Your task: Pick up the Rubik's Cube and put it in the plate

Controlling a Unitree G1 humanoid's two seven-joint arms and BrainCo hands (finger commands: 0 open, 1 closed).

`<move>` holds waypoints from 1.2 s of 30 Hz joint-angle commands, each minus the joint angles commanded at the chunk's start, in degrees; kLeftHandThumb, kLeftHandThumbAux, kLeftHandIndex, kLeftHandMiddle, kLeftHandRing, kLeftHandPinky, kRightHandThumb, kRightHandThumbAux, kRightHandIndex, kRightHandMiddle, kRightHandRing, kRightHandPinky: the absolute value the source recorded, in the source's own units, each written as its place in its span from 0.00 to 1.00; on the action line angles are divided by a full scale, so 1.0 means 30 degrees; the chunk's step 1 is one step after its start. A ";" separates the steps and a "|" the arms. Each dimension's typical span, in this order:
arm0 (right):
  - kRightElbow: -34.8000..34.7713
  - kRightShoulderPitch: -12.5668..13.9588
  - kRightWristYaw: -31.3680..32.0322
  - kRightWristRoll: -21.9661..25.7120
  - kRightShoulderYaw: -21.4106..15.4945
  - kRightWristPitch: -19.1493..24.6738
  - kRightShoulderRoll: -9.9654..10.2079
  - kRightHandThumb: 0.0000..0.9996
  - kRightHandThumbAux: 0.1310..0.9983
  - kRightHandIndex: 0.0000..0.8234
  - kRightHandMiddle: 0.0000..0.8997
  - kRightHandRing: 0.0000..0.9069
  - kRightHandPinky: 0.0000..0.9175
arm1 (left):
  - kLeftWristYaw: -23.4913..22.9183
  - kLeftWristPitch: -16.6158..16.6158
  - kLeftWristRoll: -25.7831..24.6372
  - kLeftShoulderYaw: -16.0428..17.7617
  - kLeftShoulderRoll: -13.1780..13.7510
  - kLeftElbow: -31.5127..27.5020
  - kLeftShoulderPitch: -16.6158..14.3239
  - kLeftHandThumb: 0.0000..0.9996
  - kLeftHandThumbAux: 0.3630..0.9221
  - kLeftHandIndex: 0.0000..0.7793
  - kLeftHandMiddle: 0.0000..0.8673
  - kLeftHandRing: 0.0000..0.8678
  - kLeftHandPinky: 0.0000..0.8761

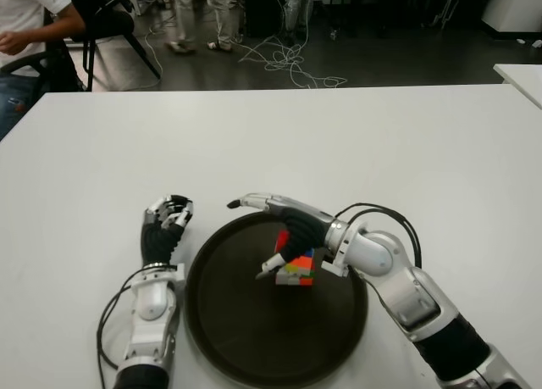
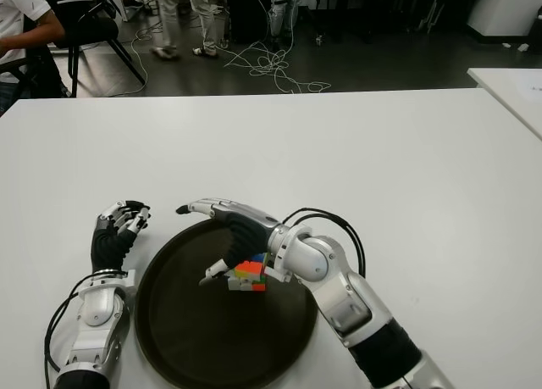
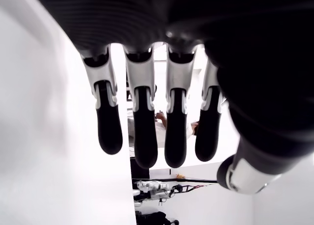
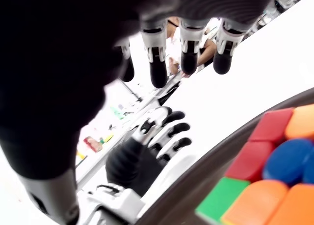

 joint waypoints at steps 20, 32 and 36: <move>0.0304 0.0832 -0.1612 0.5787 -0.7173 -0.4030 -0.1345 0.00 0.55 0.00 0.00 0.00 0.00 | -0.0604 -0.0288 -0.0385 0.0199 0.0241 0.0882 -0.0527 0.83 0.56 0.54 0.52 0.49 0.51; 0.1464 0.2812 -0.7034 0.4960 -1.0883 -0.9825 -0.0746 0.00 0.73 0.00 0.00 0.00 0.00 | -0.0577 -0.0631 -0.0526 0.0532 0.0323 0.1272 -0.0767 0.84 0.56 0.56 0.51 0.48 0.51; 0.1289 0.3529 -0.8100 0.4413 -1.0990 -1.0197 -0.0190 0.00 0.76 0.00 0.00 0.00 0.00 | -0.0527 -0.0536 -0.0615 0.0664 0.0280 0.1258 -0.0772 0.84 0.55 0.56 0.52 0.50 0.51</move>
